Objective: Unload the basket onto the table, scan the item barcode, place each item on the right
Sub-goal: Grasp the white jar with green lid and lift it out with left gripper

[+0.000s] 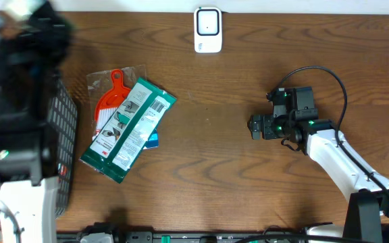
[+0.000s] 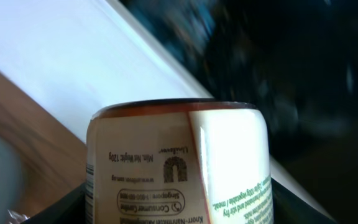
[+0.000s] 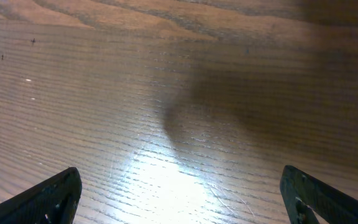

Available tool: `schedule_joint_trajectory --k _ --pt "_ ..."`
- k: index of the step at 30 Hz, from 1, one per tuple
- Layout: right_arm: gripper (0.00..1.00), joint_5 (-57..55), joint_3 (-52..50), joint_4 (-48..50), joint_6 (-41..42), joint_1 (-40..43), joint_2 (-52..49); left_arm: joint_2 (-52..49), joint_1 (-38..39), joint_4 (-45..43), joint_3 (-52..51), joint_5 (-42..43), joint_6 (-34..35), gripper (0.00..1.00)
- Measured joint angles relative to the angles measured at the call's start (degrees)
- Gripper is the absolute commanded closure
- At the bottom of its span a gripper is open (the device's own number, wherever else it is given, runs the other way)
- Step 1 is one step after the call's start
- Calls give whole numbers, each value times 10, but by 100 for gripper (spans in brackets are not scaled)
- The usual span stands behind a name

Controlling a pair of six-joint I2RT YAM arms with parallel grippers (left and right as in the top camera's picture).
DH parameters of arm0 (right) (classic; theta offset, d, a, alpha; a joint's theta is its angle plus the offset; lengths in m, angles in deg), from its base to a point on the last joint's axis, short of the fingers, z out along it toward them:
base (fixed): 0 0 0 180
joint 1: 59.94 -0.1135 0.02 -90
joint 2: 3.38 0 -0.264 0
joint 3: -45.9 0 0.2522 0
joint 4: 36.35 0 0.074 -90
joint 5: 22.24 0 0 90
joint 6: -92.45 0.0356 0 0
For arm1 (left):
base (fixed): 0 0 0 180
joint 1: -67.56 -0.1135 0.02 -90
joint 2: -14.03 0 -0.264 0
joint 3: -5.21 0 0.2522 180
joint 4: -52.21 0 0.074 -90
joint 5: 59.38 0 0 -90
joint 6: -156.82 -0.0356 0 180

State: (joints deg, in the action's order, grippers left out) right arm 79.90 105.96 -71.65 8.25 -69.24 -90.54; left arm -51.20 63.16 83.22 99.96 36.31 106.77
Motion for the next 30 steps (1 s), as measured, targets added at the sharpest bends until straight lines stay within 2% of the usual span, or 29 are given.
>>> schedule_joint_trajectory --k 5,10,16,21,30 --pt "1 0 0 4 0 0 0 -55 106 53 0 4 -60 92" --pt "1 0 0 4 -5 0 0 -117 165 165 -1 9 -99 92" --pt "1 0 0 6 -6 0 0 -170 180 319 -4 10 -115 92" --pt "1 0 0 7 -7 0 0 -172 180 419 -3 13 -118 93" --pt "1 0 0 8 -7 0 0 -174 180 576 -2 81 -128 92"
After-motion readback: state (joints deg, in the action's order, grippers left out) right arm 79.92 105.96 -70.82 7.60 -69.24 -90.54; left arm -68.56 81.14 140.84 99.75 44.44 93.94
